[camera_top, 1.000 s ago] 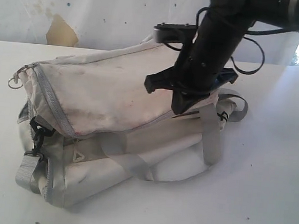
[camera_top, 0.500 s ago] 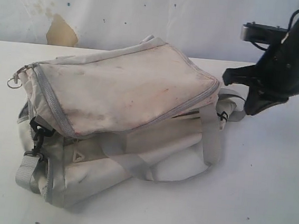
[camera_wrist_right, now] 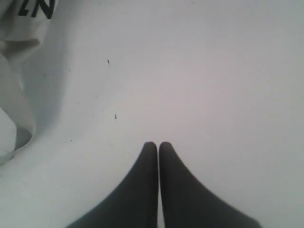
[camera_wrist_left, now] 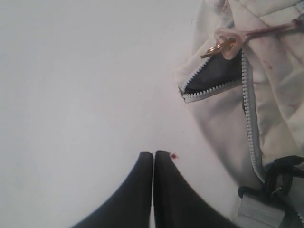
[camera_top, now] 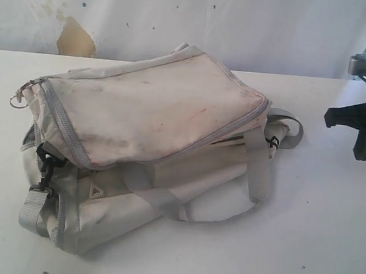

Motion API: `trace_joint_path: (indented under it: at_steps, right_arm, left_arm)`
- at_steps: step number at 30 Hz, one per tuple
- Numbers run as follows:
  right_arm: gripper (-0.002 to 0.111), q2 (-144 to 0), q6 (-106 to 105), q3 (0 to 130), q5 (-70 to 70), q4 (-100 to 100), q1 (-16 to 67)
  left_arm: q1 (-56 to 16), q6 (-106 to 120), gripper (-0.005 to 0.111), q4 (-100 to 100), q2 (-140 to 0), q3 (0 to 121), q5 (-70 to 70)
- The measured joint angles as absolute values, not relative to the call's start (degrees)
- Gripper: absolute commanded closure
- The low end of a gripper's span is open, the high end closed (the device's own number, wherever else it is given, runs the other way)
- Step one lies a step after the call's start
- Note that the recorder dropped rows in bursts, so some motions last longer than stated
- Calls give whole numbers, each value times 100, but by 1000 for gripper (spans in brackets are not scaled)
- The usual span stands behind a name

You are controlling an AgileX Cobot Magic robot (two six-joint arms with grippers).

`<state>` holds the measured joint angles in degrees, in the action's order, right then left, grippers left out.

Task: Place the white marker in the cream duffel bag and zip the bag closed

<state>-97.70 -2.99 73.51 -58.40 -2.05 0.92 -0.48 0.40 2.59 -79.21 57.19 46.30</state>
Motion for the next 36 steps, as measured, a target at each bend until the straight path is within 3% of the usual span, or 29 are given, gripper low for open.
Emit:
trace_joint_path:
  at_steps: [16,36]
  right_arm:
    - [108,-9536,-565,7353,-5781,-178,92]
    - [108,-6757,-666,6343,-5286,-166,92]
  left_arm:
    - [-48,40,107,230,-7710,5693,4459]
    - [-48,40,107,72,-4864,5693,4643]
